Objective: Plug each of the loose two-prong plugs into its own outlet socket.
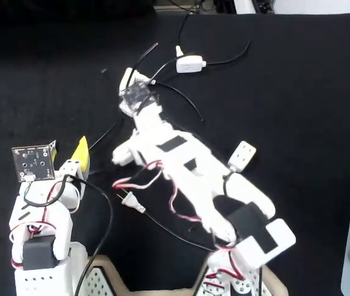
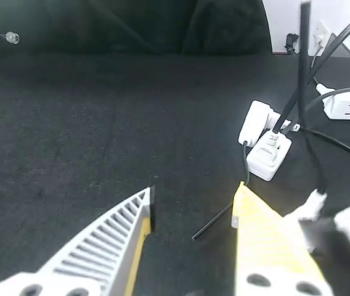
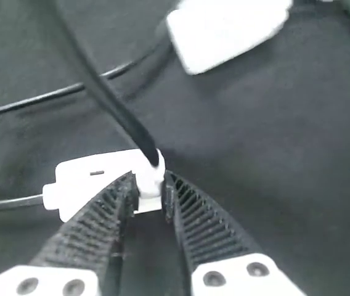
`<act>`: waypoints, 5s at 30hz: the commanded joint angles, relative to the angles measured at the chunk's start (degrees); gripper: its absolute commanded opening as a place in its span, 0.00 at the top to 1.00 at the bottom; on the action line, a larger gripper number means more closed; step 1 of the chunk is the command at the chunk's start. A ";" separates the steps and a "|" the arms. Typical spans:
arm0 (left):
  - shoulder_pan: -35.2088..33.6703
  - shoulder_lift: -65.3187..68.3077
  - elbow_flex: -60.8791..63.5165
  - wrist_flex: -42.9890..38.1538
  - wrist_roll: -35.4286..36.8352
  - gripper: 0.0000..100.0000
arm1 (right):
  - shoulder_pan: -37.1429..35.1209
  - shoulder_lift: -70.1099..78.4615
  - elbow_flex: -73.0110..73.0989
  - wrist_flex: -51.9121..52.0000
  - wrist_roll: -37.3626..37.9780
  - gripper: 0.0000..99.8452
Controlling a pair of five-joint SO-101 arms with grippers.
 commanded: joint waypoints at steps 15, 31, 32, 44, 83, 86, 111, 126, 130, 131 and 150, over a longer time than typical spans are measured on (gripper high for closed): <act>-3.21 -0.44 -0.31 -0.44 0.88 0.78 | 5.80 -10.77 -4.35 10.37 0.53 0.79; -4.35 -0.44 0.13 -1.67 1.05 0.78 | -17.93 -32.40 20.00 16.62 0.62 0.86; -4.35 -0.44 0.13 -1.67 1.05 0.78 | -17.93 -31.25 20.35 15.38 0.62 0.86; -4.35 -0.44 0.22 -1.67 1.05 0.78 | -23.03 -14.11 19.91 5.89 0.53 0.88; -4.18 -0.44 0.31 -1.67 0.97 0.78 | 11.52 -29.14 4.53 26.55 -30.59 0.98; -4.18 -0.44 0.31 -1.67 0.97 0.78 | 11.52 -25.89 2.68 26.37 -40.53 0.98; -3.82 -0.44 0.40 -1.67 0.79 0.78 | 11.16 -18.86 -3.82 41.93 -42.90 0.72; -3.82 -0.44 1.71 -3.52 0.62 0.78 | 16.79 -18.42 -7.69 55.03 23.82 0.85; -4.00 -0.44 3.12 -5.71 0.62 0.78 | 18.81 -18.51 -7.69 53.01 42.11 0.85; -4.00 -0.44 3.12 -5.71 0.62 0.78 | 19.60 -18.42 -7.69 52.04 45.10 0.84; -3.82 -0.44 3.12 -5.71 0.62 0.78 | 15.38 -18.33 13.58 24.53 72.26 0.83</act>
